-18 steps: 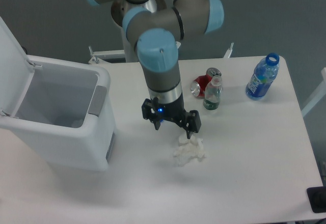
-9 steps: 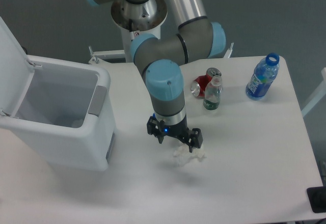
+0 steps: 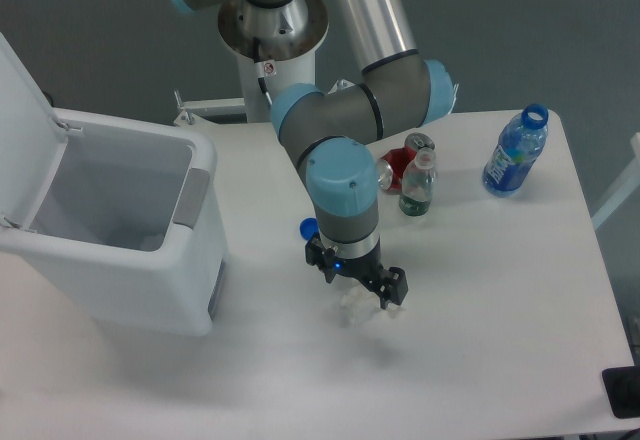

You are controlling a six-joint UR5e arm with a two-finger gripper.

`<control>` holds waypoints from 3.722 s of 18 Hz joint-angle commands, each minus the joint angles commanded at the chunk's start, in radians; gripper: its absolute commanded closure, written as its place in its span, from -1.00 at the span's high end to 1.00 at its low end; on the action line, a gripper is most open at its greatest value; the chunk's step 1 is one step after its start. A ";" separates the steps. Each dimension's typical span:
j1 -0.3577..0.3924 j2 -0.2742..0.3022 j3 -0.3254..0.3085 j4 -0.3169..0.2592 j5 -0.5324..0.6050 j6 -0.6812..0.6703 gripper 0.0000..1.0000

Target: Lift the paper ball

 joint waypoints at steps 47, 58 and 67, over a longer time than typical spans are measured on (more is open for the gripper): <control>-0.002 -0.092 0.003 0.003 0.002 0.172 -0.82; 0.003 -0.037 0.051 -0.003 -0.008 0.134 -1.00; 0.012 0.103 0.081 -0.124 -0.061 0.161 -1.00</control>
